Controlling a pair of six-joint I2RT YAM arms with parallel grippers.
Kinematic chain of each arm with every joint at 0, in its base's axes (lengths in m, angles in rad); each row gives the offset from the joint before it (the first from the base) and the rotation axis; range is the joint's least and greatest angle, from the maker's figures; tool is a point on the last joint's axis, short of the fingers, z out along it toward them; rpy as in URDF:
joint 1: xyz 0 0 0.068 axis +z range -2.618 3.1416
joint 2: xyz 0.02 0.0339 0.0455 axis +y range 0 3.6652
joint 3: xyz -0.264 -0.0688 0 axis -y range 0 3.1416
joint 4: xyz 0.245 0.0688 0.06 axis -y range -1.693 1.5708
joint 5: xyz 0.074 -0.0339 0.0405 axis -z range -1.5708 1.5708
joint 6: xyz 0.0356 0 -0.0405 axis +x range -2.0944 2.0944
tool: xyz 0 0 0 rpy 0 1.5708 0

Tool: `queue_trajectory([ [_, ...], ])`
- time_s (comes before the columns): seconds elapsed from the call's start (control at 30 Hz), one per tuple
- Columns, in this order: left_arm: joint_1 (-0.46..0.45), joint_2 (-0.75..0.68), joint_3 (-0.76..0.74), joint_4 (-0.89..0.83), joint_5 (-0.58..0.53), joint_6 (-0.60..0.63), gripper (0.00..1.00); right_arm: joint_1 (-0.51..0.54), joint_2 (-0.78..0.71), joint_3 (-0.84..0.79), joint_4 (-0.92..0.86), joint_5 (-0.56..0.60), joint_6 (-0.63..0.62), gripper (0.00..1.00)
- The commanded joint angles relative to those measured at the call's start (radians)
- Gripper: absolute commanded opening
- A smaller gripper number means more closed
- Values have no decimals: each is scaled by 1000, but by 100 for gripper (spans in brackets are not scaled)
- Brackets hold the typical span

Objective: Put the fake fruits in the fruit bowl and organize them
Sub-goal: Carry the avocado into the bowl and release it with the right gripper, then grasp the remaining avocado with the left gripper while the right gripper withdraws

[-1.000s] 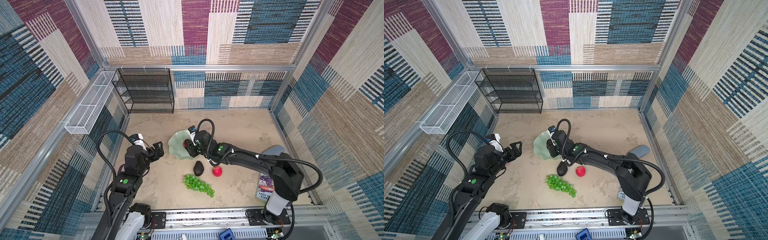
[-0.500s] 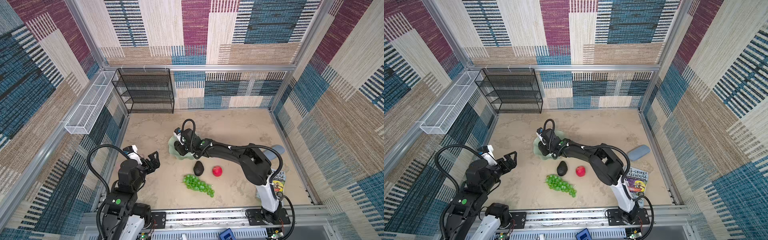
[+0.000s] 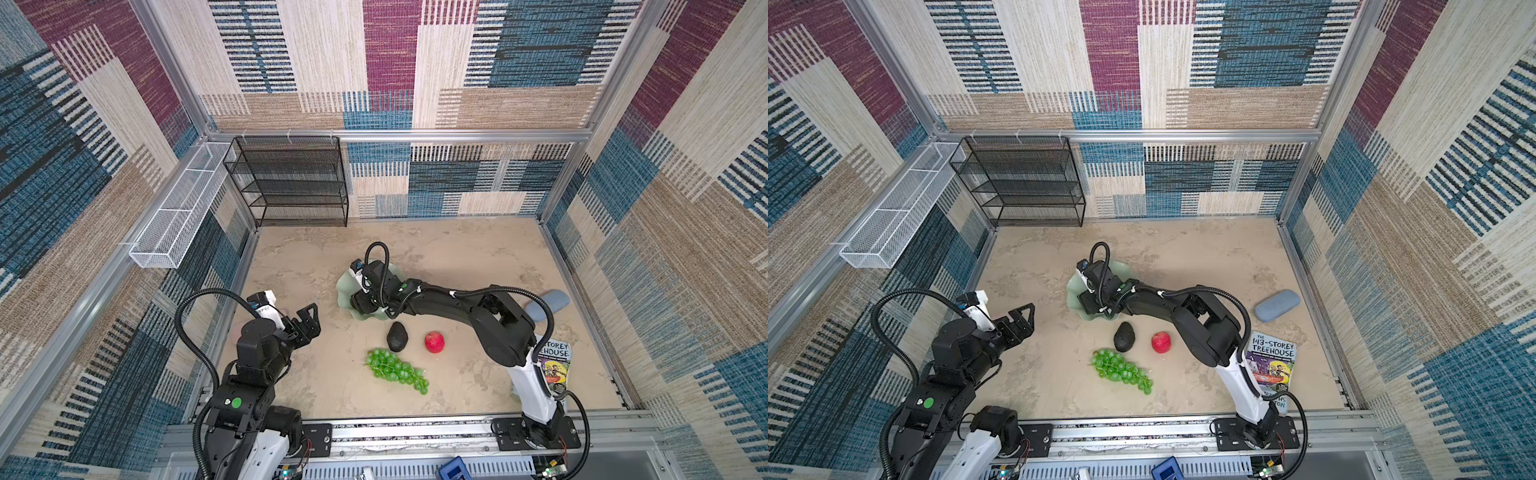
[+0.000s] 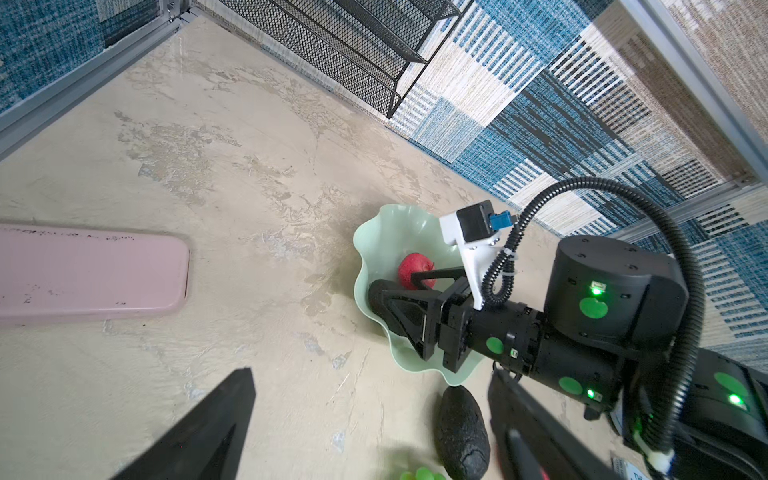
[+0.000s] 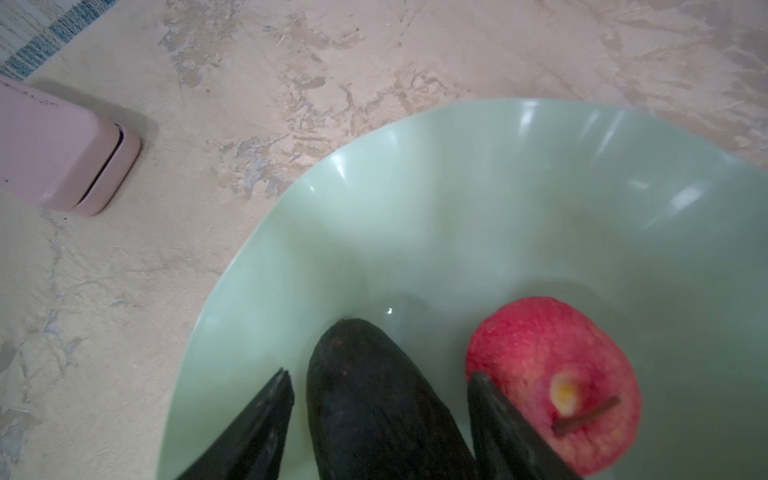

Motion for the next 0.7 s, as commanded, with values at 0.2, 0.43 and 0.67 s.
queue_trajectory([
  [0.2, 0, 55, 60, -35, 99, 49, 90, -32, -293, -116, 117, 55, 41, 86],
  [0.43, -5, 222, 109, -35, 302, 50, 83, -114, -656, -532, 326, 105, 152, 100],
  [0.67, -209, 359, 121, -24, 218, 29, 82, -260, -954, -873, 475, 69, 311, 100],
])
